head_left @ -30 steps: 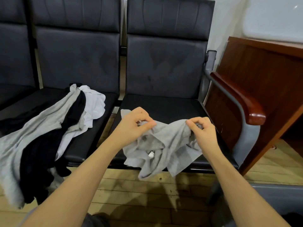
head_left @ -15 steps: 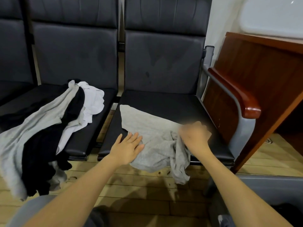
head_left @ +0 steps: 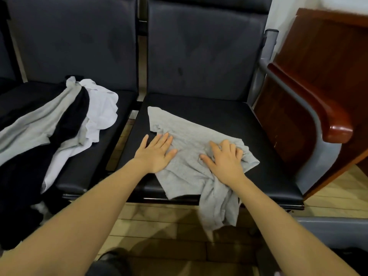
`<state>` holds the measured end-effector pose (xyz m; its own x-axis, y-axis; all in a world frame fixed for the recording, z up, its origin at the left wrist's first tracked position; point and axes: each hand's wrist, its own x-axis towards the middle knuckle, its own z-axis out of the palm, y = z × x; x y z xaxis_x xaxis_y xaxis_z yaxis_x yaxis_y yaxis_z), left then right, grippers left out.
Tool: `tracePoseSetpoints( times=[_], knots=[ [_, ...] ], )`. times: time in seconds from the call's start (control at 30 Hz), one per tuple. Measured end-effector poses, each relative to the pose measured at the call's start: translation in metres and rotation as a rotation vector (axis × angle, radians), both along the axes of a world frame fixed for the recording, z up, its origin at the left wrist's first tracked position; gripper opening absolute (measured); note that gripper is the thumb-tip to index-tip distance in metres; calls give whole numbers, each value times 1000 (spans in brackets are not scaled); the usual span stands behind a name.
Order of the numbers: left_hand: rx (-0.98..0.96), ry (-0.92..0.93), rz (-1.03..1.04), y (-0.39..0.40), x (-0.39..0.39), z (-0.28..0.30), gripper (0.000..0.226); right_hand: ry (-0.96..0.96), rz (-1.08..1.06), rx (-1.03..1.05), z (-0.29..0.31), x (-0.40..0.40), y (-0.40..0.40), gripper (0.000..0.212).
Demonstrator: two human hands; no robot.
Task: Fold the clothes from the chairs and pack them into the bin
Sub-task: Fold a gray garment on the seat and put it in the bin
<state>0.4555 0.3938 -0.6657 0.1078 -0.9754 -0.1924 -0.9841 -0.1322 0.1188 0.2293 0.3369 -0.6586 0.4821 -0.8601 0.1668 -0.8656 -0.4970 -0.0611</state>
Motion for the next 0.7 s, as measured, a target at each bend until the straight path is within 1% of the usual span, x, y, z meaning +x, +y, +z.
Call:
tracePoseSetpoints(
  times=[0.13,0.2,0.23,0.27,0.3,0.37,0.4,0.43,0.53,0.57,0.63,0.7],
  knots=[
    [-19,-94,-8,-36,20,-1,58,-24,-40,-28,-5,9,-33,66],
    [-54,-129,-1,-45,25,-2,57,-81,-38,-45,-7,12,-39,75],
    [-89,-135,12,-45,26,-2,57,-119,-33,-43,-6,12,-39,74],
    [-140,-127,32,-43,26,-1,57,-160,-33,-36,-5,12,-38,67],
    [-203,-117,51,-39,25,1,58,-208,-37,-27,-3,10,-37,55],
    [-326,-110,48,-27,21,5,64,-326,-42,-32,0,6,-33,36],
    [-368,-95,30,-19,16,8,69,-369,-35,-38,1,3,-30,33],
    [-393,-61,9,-11,12,12,68,-392,-19,-42,2,0,-27,32],
    [-427,144,-51,15,-5,20,32,-424,43,-34,7,-11,-13,30],
    [-421,206,-70,26,-12,22,24,-446,57,-24,12,-14,-7,29],
    [-397,253,-78,46,-24,22,20,-488,83,-20,24,-21,5,27],
    [-394,245,-47,60,-33,18,20,-512,111,-27,34,-28,15,25]
  ],
)
